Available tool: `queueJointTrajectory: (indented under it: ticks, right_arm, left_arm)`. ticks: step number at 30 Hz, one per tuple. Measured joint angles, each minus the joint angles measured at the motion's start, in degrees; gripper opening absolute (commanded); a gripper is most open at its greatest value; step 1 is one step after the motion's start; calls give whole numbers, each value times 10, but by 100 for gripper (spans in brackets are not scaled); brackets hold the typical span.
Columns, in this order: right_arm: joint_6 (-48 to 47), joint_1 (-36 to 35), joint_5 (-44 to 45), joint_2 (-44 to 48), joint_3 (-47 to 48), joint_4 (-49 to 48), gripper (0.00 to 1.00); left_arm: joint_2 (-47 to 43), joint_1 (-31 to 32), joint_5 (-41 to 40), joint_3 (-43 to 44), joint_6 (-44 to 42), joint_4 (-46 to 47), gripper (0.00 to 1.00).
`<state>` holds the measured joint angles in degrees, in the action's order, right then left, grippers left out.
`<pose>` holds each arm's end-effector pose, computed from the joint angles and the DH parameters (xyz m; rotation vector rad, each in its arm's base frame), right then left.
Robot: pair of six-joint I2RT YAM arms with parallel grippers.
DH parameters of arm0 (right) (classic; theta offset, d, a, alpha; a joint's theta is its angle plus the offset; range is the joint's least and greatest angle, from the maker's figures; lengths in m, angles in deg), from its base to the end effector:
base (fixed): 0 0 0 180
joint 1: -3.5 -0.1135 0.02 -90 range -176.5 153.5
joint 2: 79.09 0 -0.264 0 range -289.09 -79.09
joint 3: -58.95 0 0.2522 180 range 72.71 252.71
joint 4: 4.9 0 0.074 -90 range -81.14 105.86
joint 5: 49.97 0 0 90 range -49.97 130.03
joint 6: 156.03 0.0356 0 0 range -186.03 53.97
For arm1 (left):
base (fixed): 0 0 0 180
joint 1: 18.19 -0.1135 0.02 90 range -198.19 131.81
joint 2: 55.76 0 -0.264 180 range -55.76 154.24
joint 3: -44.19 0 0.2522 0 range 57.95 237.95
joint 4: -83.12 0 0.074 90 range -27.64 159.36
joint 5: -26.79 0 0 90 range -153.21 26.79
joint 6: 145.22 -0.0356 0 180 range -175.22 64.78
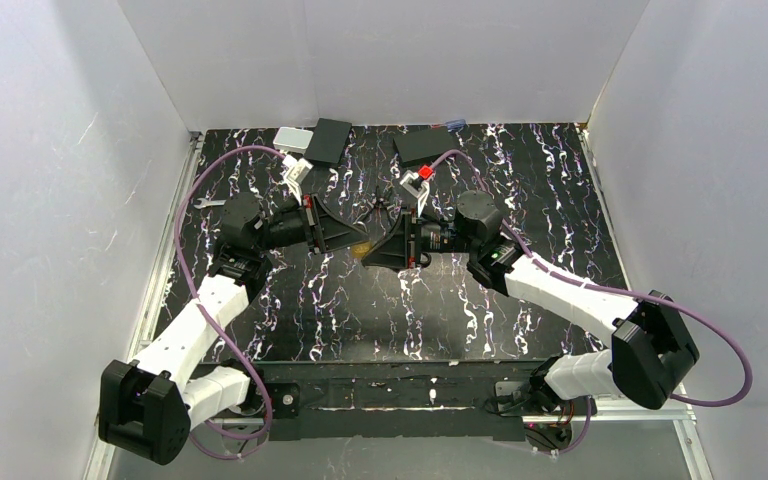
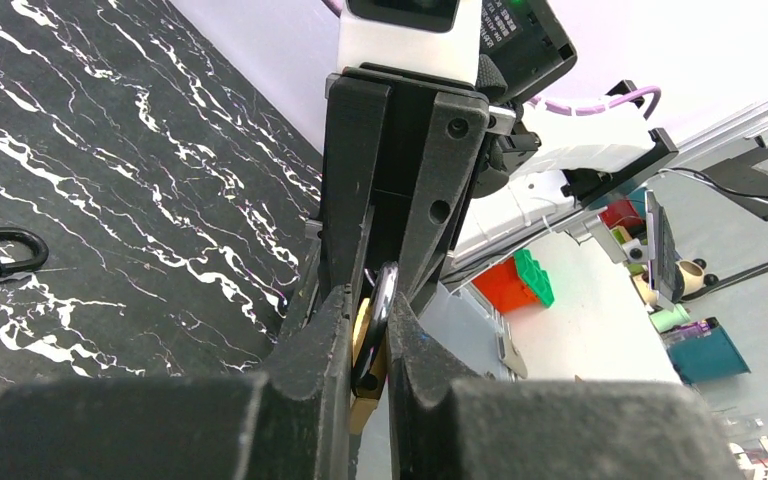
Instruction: Unlock with the key
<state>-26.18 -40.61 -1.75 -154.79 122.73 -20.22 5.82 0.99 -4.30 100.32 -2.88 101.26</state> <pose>0.2003 0.2272 0.3232 -0.7363 1.6400 1.6554 0.2125 -0.1062 0.3420 0.5455 1.6168 -1.6572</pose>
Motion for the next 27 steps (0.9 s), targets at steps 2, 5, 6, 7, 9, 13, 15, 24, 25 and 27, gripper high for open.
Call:
queueJointTrajectory:
  ticks: [2, 5, 6, 7, 9, 13, 15, 24, 25, 27]
  right_arm:
    - [5, 0, 0, 0, 0, -3, 34]
    - [12, 0, 3, -3, 0, -12, 46]
    - [14, 2, 5, -4, 0, -17, 48]
    - [16, 2, 7, -5, 0, -22, 49]
    - [21, 2, 10, -7, 0, -31, 50]
    - [32, 2, 11, -12, 0, -51, 49]
    - [37, 2, 11, -16, 0, -61, 42]
    - [70, 2, -8, -37, -1, -116, 1]
    - [72, 3, -8, -37, -2, -118, 1]
    - [76, 2, -2, -37, -3, -117, 1]
  left_arm:
    - [0, 0, 0, 0, 2, 3, 0]
    - [0, 0, 2, 0, 3, 3, 0]
    - [0, 0, 3, 0, 4, 3, 0]
    - [0, 1, 4, 0, 4, 3, 0]
    - [0, 1, 5, 0, 6, 3, 0]
    - [0, 1, 5, 0, 8, 3, 0]
    - [0, 1, 5, 0, 8, 3, 0]
    - [0, -3, -6, 0, 14, 2, 47]
    - [0, -3, -7, -1, 11, 3, 57]
    - [-2, -3, -8, -2, 10, 7, 77]
